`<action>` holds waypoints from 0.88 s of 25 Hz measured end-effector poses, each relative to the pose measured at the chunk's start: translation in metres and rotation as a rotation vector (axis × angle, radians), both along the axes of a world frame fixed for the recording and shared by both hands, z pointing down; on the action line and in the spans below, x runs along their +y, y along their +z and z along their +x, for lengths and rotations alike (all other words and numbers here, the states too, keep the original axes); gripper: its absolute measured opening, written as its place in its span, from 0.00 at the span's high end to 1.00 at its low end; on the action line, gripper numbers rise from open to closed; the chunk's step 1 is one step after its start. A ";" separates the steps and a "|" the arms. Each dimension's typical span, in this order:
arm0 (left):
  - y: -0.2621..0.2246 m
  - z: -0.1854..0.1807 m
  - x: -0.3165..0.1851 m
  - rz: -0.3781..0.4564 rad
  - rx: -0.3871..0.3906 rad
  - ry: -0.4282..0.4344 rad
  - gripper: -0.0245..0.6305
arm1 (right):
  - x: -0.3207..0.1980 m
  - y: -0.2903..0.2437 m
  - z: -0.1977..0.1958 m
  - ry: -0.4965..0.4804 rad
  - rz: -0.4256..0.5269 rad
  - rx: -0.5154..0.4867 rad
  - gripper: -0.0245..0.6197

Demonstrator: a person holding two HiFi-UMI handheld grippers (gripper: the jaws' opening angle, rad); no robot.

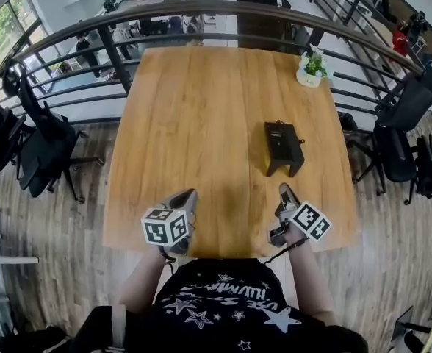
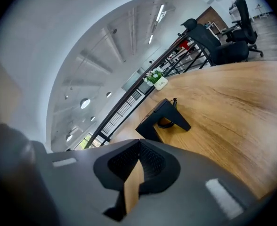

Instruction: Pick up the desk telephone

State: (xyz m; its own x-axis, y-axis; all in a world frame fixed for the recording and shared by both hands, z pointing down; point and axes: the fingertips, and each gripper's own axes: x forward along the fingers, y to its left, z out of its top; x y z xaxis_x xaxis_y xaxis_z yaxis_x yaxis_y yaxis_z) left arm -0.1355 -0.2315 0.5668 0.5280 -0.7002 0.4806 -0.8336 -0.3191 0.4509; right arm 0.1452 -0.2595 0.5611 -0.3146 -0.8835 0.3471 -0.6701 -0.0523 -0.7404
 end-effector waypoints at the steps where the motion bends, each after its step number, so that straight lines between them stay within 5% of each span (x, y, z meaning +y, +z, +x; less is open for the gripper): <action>1: 0.000 0.003 -0.005 0.000 -0.007 -0.008 0.96 | -0.007 0.001 0.001 -0.011 0.002 -0.015 0.96; 8: 0.000 0.025 -0.028 -0.016 -0.020 -0.057 0.96 | -0.046 0.013 0.014 -0.019 -0.012 -0.119 0.82; 12: 0.004 0.029 -0.035 -0.027 -0.024 -0.081 0.96 | -0.066 0.020 0.018 0.024 -0.004 -0.227 0.51; 22: 0.018 0.031 -0.044 -0.082 -0.045 -0.112 0.96 | -0.102 0.029 0.037 0.139 0.028 -0.383 0.48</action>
State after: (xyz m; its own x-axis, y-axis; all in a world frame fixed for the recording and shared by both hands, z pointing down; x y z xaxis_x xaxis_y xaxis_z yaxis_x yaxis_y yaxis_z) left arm -0.1045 -0.2757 0.5851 0.4252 -0.7110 0.5600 -0.8819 -0.1863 0.4330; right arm 0.1822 -0.3611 0.5899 -0.2936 -0.9341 0.2031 -0.3334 -0.0990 -0.9376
